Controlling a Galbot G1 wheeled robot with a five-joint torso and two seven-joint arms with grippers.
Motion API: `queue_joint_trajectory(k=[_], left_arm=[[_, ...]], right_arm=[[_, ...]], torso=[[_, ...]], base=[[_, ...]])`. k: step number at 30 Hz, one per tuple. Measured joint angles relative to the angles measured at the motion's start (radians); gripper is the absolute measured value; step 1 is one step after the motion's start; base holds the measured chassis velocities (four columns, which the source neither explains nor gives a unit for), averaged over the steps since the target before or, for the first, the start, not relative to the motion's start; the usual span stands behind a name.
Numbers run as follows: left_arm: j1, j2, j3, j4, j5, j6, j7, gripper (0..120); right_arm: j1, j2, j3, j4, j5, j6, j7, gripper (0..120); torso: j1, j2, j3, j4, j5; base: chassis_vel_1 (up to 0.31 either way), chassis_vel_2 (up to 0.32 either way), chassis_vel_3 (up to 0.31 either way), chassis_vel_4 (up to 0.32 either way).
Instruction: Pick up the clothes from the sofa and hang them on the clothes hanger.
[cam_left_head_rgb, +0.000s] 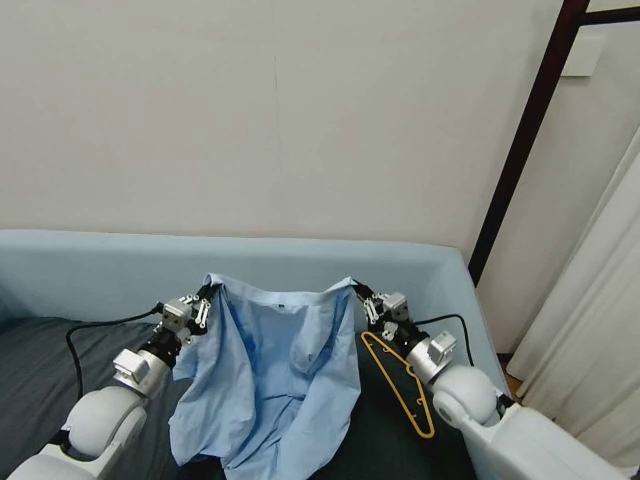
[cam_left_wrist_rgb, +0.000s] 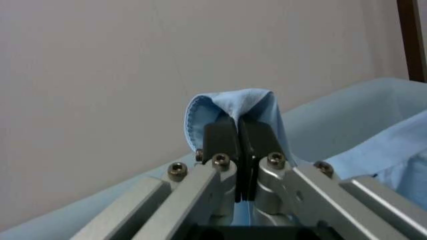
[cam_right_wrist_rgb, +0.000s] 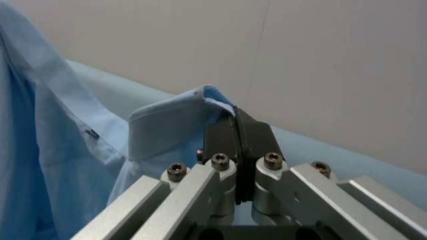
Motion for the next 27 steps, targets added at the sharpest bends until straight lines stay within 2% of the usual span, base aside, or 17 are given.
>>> queue_joint_trajectory(k=[8,15,18,19,21,24,25,26,27], left_arm=[[0.002,0.012,-0.021,-0.03,0.017,-0.037,0.037,0],[0.001,0.036,-0.02,-0.042,-0.002,-0.052,0.052,0],[0.0,0.049,-0.021,-0.048,-0.006,-0.053,0.056,0],[0.0,0.049,-0.021,-0.048,-0.006,-0.053,0.056,0],[0.003,0.052,-0.024,-0.053,-0.008,-0.053,0.056,0],[0.007,0.052,-0.025,-0.057,-0.008,-0.052,0.056,0],[0.011,0.053,-0.026,-0.058,-0.008,-0.051,0.056,0],[0.017,0.054,-0.028,-0.058,-0.007,-0.05,0.056,0],[0.017,0.054,-0.028,-0.058,-0.007,-0.05,0.056,0]], right_arm=[[-0.11,-0.002,0.017,0.007,-0.033,-0.044,0.034,0],[-0.154,-0.022,0.02,-0.004,0.005,-0.129,0.054,23],[-0.173,-0.027,0.019,-0.032,-0.031,-0.267,0.169,36],[-0.173,-0.027,0.019,-0.032,-0.031,-0.267,0.169,36],[-0.185,-0.021,0.028,-0.061,-0.033,-0.358,0.228,47],[-0.186,-0.016,0.036,-0.08,-0.022,-0.373,0.236,52],[-0.186,-0.012,0.042,-0.096,-0.011,-0.372,0.232,56],[-0.186,-0.006,0.058,-0.127,-0.001,-0.361,0.198,67],[-0.186,-0.006,0.058,-0.127,-0.001,-0.361,0.198,67]], torso=[[0.0,0.0,0.0,-0.0001,0.0002],[0.0,0.0,0.0,0.0002,0.0001],[0.0,0.0,0.0,0.0,0.0001],[0.0,0.0,0.0,0.0,0.0001],[0.0,0.0,0.0,-0.0003,0.0003],[0.0,0.0,0.0,-0.0002,0.0002],[0.0,0.0,0.0,-0.0002,0.0002],[0.0,0.0,0.0,0.0001,0.0002],[0.0,0.0,0.0,0.0001,0.0002]], base=[[0.0,0.0,0.0,0.0],[0.0,0.0,0.0,0.0],[0.0,0.0,0.0,0.0],[0.0,0.0,0.0,0.0],[0.0,0.0,0.0,0.0],[0.0,0.0,0.0,0.0],[0.0,0.0,0.0,0.0],[0.0,0.0,0.0,0.0],[0.0,0.0,0.0,0.0]])
